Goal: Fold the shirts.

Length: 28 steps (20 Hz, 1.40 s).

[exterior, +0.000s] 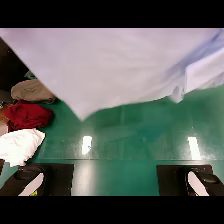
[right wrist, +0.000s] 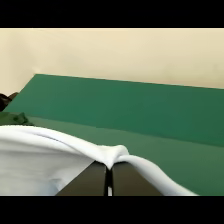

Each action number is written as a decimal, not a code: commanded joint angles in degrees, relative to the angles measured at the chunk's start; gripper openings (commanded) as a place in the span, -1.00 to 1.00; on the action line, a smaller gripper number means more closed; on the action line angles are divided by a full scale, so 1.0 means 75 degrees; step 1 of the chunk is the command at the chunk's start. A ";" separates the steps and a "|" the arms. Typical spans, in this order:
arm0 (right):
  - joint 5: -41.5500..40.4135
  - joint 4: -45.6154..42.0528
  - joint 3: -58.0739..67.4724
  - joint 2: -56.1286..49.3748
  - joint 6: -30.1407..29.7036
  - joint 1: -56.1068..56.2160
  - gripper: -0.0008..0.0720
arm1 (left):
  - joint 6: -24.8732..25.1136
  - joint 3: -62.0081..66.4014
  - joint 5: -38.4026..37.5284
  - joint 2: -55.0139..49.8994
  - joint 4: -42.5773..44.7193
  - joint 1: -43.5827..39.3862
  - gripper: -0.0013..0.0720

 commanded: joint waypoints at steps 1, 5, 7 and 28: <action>0.1463 0.0026 0.1072 -0.0729 0.0519 -0.0067 -0.93 | -0.0157 0.0047 -0.0210 -0.0047 -0.0055 0.0003 -0.91; 0.2489 0.0015 0.1256 -0.2203 0.1119 0.0216 -0.93 | -0.0720 -0.1408 -0.0402 -0.0717 0.1096 0.0003 -0.91; 0.2646 -0.0006 0.0836 -0.3013 0.1174 0.0615 -0.93 | -0.0790 -0.2340 -0.0571 -0.1352 0.1107 0.0003 -0.91; 0.0699 0.0224 -0.1139 -0.5476 -0.0175 -0.0198 0.25 | -0.0836 -0.3407 -0.0685 -0.4762 0.1515 0.1055 0.39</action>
